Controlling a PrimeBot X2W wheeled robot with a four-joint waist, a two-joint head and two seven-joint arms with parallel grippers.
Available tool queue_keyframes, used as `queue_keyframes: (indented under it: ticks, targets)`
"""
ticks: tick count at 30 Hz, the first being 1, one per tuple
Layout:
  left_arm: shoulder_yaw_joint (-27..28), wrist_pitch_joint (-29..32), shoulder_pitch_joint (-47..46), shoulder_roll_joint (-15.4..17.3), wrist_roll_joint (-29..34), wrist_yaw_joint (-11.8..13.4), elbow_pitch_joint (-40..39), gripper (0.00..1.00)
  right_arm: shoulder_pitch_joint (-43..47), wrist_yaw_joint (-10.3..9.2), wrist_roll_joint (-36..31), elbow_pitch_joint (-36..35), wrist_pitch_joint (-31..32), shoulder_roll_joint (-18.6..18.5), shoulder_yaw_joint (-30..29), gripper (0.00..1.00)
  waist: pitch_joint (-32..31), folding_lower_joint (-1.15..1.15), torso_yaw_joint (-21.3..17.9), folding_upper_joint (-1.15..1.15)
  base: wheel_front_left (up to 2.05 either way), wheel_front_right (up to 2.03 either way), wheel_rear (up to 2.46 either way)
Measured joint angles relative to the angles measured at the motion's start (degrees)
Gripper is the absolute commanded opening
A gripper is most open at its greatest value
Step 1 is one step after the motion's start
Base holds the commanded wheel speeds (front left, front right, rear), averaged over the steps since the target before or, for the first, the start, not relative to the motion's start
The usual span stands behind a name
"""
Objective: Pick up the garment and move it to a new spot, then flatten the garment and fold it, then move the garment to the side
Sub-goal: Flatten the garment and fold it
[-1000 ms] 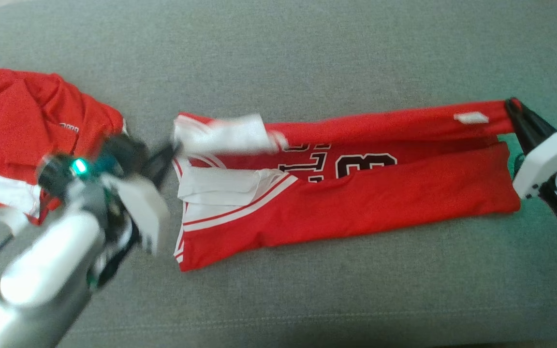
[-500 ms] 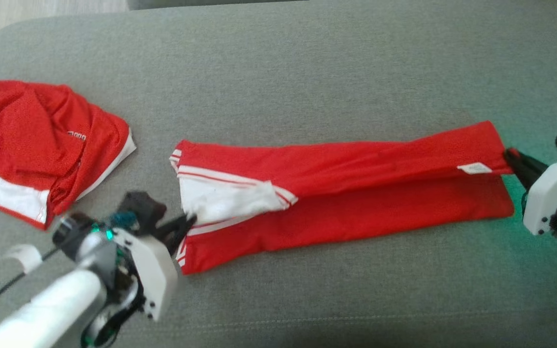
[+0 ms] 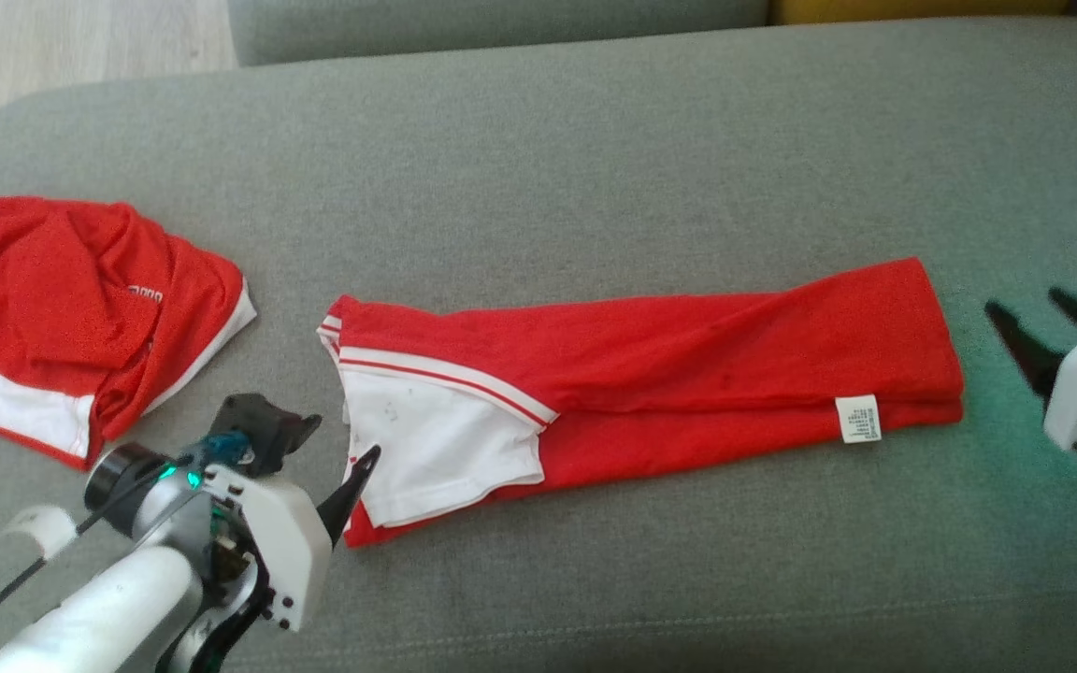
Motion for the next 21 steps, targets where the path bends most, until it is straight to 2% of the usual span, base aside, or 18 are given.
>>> queue_keyframes:
  ticks: [4,7,11,15,17,21]
  targets:
    - [2.63,-3.72,1.54,-1.68,-1.75,2.43,0.49,1.0,0.25,0.0,1.38,0.96,-5.57,1.49,-3.77,1.0,-0.98,0.0,-0.08,0.0,0.0,0.0,0.0]
    - [7.24,-10.8,2.69,-4.87,-3.9,5.78,0.87,1.0,0.58,0.0,1.83,0.82,-12.1,4.38,-7.51,1.0,-1.98,0.0,-0.05,0.0,0.0,0.0,0.0]
    - [13.15,-20.64,4.5,-9.14,-6.36,8.49,1.15,1.0,4.06,0.0,0.25,-1.44,-14.59,7.7,-13.17,1.0,-3.0,0.0,-0.13,0.0,0.0,0.0,0.0]
    - [18.41,-22.97,8.04,-13.34,-5.22,9.55,1.24,1.0,9.52,0.0,-10.21,-7.72,-14.6,10.69,-27.97,1.0,-3.75,0.0,-0.24,0.0,0.0,0.0,0.0]
    - [22.93,-22.98,10.42,-16.41,-1.16,9.53,-0.73,1.0,13.52,0.0,-17.07,-12.43,-14.61,13.24,-35.79,1.0,-3.95,0.0,-0.22,0.0,0.0,0.0,0.0]
    - [29.96,-22.98,15.2,-22.79,7.88,6.61,-3.27,1.0,24.91,0.0,-28.39,-21.61,-14.7,21.06,-46.42,1.0,-4.58,0.0,-0.14,0.0,0.0,0.0,0.0]
